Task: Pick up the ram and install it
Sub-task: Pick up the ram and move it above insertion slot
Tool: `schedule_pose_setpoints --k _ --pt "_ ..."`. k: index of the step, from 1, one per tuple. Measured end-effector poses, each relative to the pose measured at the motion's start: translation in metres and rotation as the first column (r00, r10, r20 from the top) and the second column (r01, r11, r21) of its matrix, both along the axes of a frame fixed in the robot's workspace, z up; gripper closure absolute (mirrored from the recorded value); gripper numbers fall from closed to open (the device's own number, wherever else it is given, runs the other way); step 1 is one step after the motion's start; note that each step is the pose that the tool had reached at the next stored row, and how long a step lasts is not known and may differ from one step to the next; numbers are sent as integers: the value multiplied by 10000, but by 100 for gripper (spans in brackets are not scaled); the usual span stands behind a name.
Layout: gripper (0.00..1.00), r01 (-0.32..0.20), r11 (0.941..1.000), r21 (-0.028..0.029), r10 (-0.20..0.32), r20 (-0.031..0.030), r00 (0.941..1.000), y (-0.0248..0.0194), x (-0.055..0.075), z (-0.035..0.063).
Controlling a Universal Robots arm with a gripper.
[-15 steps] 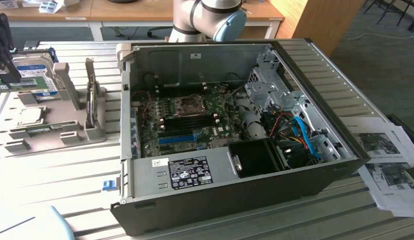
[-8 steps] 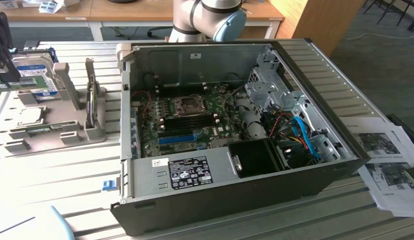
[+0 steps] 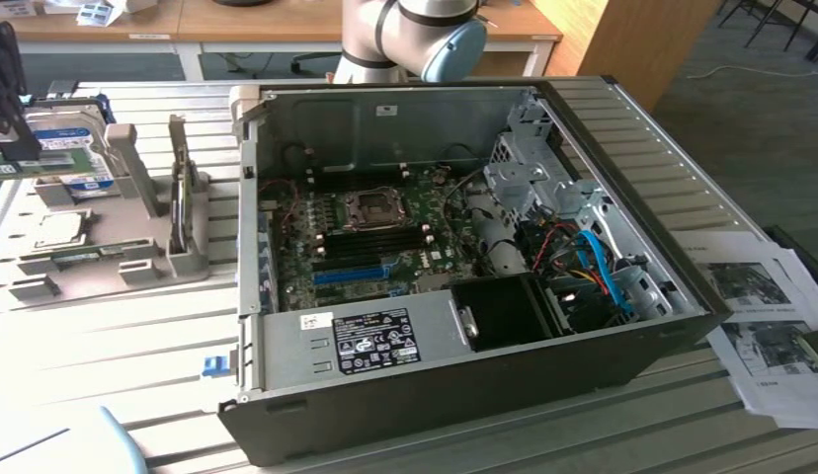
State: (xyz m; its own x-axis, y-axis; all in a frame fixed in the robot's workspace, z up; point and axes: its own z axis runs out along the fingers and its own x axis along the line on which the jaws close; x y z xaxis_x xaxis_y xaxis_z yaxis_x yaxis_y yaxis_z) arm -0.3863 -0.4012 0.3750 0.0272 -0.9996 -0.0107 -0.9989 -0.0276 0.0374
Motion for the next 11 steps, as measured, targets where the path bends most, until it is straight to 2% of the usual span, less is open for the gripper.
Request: schedule_pose_setpoints --k 2,4,11 --pt "89 2 10000 0 -2 -5 10000 0 31 0" --pt "89 2 10000 0 -2 -32 10000 1 268 0" --pt "89 1 10000 0 -1 -48 10000 0 379 0"
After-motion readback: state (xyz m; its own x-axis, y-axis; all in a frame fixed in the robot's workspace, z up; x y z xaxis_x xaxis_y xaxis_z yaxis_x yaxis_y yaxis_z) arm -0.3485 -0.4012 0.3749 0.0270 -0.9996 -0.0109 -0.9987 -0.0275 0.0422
